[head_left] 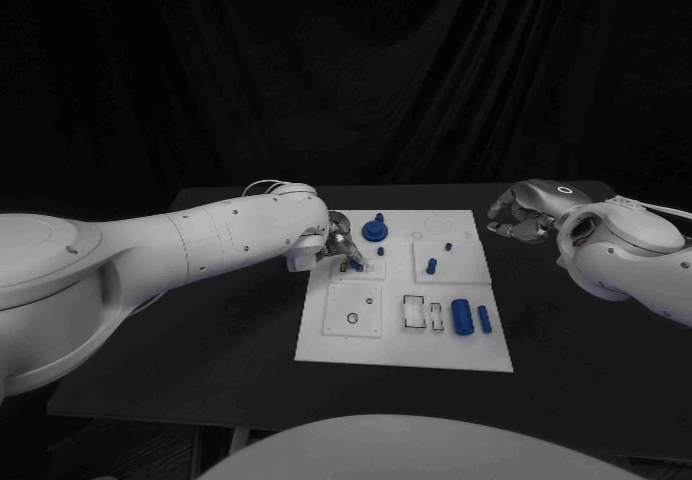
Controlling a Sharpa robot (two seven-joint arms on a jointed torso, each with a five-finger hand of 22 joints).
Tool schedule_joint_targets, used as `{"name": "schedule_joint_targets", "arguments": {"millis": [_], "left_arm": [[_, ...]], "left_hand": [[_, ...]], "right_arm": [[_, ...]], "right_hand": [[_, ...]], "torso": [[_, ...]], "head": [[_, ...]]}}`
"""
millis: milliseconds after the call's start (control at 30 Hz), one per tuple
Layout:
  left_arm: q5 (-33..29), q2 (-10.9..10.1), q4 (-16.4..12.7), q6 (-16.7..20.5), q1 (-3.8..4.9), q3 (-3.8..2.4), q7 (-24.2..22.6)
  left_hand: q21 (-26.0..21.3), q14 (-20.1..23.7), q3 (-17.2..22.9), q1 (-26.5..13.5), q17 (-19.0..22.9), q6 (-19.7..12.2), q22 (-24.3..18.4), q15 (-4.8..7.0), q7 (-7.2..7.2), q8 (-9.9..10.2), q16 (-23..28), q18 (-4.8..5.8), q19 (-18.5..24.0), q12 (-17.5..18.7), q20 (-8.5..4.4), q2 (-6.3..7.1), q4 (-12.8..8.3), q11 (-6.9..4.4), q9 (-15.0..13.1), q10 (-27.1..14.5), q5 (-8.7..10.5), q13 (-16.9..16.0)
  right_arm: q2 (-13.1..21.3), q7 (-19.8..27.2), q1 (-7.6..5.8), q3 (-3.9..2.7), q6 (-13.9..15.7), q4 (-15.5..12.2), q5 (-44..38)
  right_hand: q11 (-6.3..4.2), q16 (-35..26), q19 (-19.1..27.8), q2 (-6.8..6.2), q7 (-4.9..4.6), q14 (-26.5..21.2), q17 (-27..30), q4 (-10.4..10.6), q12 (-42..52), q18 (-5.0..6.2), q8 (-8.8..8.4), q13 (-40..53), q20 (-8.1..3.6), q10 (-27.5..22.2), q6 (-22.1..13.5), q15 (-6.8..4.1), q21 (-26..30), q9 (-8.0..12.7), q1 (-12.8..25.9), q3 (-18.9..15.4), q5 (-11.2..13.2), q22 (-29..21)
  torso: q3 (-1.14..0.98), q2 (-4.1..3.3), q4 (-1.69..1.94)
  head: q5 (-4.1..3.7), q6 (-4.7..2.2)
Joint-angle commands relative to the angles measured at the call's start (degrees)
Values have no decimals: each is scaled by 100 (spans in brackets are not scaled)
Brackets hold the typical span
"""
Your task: Assemble the parts on the task board
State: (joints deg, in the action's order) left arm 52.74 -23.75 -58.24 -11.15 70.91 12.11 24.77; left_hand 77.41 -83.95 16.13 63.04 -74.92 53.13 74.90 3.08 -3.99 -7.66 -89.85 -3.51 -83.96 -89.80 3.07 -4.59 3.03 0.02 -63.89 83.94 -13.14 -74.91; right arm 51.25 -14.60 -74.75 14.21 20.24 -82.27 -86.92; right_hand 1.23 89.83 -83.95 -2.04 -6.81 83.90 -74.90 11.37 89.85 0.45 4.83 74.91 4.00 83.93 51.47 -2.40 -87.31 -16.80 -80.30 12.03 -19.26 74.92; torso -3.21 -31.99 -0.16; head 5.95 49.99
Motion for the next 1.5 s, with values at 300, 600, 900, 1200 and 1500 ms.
{"name": "schedule_joint_targets", "arguments": {"millis": [300, 600, 900, 1200, 1500], "left_arm": [[-29, 8, -68, 121, -20, -2, -80], [-29, 4, -66, 59, -32, -2, -69], [-28, 14, -45, 71, -35, -2, -61], [-28, -14, -50, 120, -36, -2, -102], [-29, -27, -101, 136, -37, -2, -161]], "left_hand": [[6, -605, -361, -461, -1508, -108, 1014, 10, -48, -44, -15, 36, -28, -20, 0, 120, 399, 5, -133, 606, 532, -1509], [-4, -605, -387, -463, -1508, -102, 1012, 8, -43, -50, -15, 34, -24, -20, 3, 124, 409, 6, -143, 606, 541, -1509], [-7, -605, -565, -575, -1508, -79, 1022, 4, -48, -60, -15, 34, -30, -20, 10, 128, 556, 9, -171, 606, 635, -1509], [-10, -605, -713, -612, -1508, -15, 1035, 20, -14, -186, -15, 34, -35, -20, 2, 91, 669, -16, -345, 606, 676, -1509], [-28, -605, -822, -552, -1508, -47, 1045, 46, 22, -386, -15, 32, -35, -20, -22, 20, 724, -47, -704, 606, 648, -1509]], "right_arm": [[-24, -104, 13, -4, -60, 12, -19], [-29, -112, 13, -4, -71, 16, -19], [-33, -120, 13, -4, -82, 28, -19], [-35, -129, 13, -4, -104, 36, -18], [-45, -144, 13, -4, -138, 40, -18]], "right_hand": [[34, 17, -381, -10, -13, 610, -1510, -10, 15, 48, -41, 1509, 44, 607, 41, 45, 35, 8, -47, 39, -23, 1384], [34, 17, -381, -10, -13, 610, -1510, -10, 15, 48, -41, 1509, 44, 607, 41, 45, 35, 8, -47, 39, -23, 1384], [34, 17, -381, -10, -13, 610, -1510, -10, 15, 48, -41, 1509, 44, 607, 41, 45, 35, 8, -47, 39, -23, 1384], [34, 17, -381, -10, -13, 610, -1510, -10, 15, 48, -41, 1509, 44, 607, 41, 45, 35, 8, -47, 39, -23, 1384], [36, 17, -378, -15, -15, 610, -1510, -16, 15, 49, -44, 1509, 45, 607, 43, 46, 39, 12, -43, 46, -23, 1382]], "torso": [[-1, -4, 9], [-1, 2, -9], [-4, 5, -3], [0, 3, -2], [-4, -3, 7]], "head": [[-14, 1], [7, 1], [8, 1], [20, 1], [31, 1]]}}
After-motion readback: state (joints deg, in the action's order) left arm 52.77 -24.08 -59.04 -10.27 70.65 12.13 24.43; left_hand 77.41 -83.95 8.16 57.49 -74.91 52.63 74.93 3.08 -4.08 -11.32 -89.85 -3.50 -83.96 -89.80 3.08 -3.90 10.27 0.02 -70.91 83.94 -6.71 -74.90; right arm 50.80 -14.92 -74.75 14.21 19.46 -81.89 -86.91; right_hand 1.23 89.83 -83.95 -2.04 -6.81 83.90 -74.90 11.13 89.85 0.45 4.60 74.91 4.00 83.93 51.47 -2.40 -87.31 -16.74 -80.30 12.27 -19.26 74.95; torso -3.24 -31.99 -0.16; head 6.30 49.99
